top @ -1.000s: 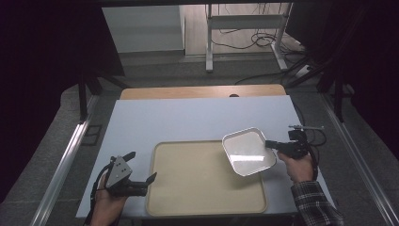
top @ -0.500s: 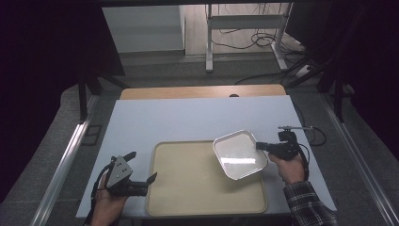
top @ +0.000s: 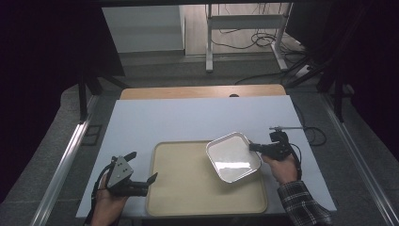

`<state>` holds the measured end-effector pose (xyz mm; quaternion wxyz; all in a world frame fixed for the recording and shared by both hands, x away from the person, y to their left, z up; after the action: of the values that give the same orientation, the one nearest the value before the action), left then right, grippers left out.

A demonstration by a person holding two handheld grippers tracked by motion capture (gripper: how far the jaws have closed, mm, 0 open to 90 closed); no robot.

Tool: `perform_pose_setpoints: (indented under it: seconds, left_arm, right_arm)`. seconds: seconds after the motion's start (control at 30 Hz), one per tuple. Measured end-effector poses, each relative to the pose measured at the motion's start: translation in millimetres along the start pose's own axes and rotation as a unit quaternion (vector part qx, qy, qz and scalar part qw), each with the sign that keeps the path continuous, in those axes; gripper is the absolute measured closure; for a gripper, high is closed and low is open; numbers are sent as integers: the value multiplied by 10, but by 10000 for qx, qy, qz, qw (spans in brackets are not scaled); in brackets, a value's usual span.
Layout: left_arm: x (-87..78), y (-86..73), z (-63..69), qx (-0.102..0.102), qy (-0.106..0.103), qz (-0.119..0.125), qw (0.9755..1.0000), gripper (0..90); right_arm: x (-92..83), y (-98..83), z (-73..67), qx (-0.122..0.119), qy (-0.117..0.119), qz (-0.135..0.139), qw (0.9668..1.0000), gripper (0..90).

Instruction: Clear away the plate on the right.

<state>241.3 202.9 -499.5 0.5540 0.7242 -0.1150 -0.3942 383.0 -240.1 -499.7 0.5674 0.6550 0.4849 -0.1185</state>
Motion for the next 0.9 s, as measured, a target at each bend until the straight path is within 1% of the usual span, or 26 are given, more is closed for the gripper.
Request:
perform_pose_setpoints:
  seconds: [0.07, 0.2, 0.47, 0.5, 0.53, 0.7, 0.83, 0.9]
  left_arm:
    - [2, 0, 1, 4, -1, -8, 10000, 21]
    - [4, 0, 3, 8, -3, -18, 10000, 21]
    - [7, 0, 5, 9, 0, -20, 10000, 21]
    - [7, 0, 5, 9, 0, -20, 10000, 21]
    - [8, 0, 6, 13, 4, -22, 10000, 21]
    - [9, 2, 7, 31, 6, -33, 10000, 21]
    - [8, 3, 7, 47, 6, -38, 10000, 21]
    - [8, 4, 7, 53, 6, -40, 10000, 21]
  right_arm:
    - [18, 0, -23, 28, 53, -19, 10000, 887]
    - [74, -8, -81, -56, 54, -75, 9999, 887]
    - [171, -16, -195, -99, 119, -139, 9998, 887]
    - [171, -16, -195, -99, 119, -139, 9998, 887]
    - [204, -21, -227, -125, 117, -155, 9997, 887]
    - [276, -29, -293, -140, 122, -194, 9996, 886]
    - [318, -35, -321, -151, 117, -215, 9996, 887]
    - [371, -42, -350, -148, 83, -242, 9996, 886]
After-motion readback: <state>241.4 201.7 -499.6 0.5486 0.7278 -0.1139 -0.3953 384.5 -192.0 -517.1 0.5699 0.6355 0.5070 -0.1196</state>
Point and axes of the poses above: each handheld gripper's, and its own axes: x roughly forward along the jaws, y roughly out of its top, z roughly to its right, the point moved 3 cm from there along x, roughly forward along the jaws, and after that the axes turned 8 degrees about -y, right-handed, at the moved point
